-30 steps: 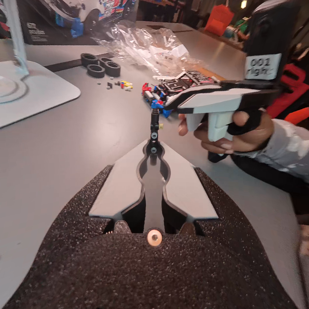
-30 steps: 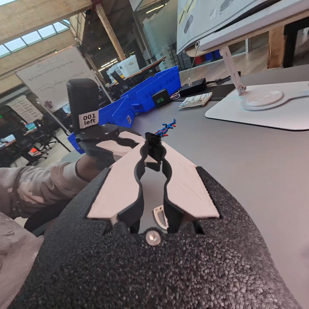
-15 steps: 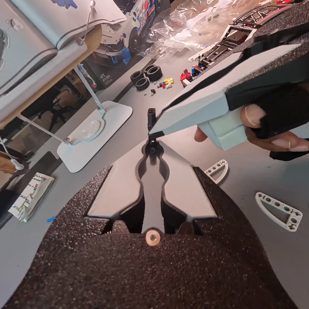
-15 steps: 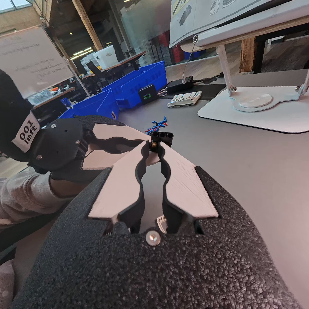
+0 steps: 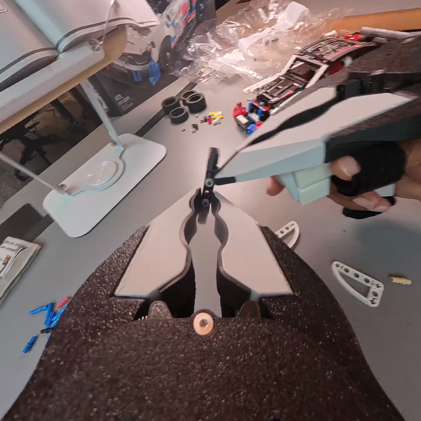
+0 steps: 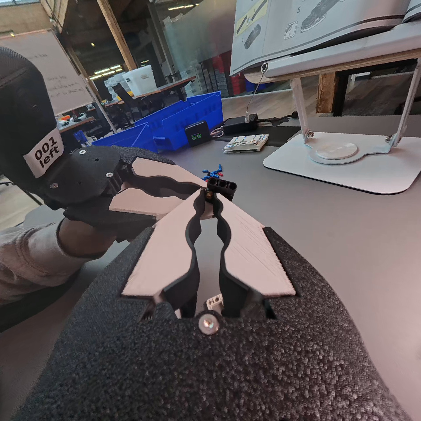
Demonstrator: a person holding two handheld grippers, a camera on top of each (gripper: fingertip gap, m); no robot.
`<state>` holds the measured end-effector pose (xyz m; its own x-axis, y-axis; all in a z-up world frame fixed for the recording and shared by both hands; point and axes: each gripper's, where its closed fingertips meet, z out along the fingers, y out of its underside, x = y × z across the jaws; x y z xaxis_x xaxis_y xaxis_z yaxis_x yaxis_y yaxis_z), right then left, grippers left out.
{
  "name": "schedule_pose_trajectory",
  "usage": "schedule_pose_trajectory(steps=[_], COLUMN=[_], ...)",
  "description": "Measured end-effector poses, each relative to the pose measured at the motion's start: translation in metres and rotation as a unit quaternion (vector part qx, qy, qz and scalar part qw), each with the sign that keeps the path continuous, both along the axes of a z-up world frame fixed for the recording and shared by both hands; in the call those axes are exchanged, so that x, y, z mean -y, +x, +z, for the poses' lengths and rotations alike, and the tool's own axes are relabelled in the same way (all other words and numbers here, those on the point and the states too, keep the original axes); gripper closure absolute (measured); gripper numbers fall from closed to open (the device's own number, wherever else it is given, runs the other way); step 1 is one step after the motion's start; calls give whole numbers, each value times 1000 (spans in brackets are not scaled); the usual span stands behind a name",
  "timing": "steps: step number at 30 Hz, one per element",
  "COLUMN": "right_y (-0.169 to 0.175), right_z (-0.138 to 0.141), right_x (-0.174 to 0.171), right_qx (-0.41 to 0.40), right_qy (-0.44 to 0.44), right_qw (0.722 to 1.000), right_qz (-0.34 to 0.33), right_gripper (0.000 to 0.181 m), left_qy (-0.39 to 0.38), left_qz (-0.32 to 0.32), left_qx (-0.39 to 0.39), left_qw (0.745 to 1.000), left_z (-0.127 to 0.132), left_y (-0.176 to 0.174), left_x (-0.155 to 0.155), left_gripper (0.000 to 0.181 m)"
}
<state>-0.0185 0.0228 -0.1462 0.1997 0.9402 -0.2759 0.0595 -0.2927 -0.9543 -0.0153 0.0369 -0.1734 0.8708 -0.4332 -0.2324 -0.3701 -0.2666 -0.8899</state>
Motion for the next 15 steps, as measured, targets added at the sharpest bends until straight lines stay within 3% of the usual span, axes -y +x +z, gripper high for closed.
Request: schedule_pose_trajectory(steps=[2,4,5,12,15], right_y=[4,12,13,-2,-4], right_z=[-5,-8,-7,-2,-3], right_x=[2,4,5,4,7], right_qx=[11,15,13,-4,-7], right_qy=[12,21,22,-21,-32], right_qw=[1000,1000,1000,1000,999], right_qz=[-5,-10,-8,19,29], right_gripper=[181,181,181,180,167], left_qy=[20,0,2,1,6], left_qz=[62,73,72,40,27], left_qx=[-20,43,39,-6,-32], left_qw=[998,996,997,999,999], left_z=[9,19,20,4,-1], left_y=[-40,-69,-73,-46,-30], left_x=[-10,-7,-4,0,1], left_gripper=[176,178,177,176,176])
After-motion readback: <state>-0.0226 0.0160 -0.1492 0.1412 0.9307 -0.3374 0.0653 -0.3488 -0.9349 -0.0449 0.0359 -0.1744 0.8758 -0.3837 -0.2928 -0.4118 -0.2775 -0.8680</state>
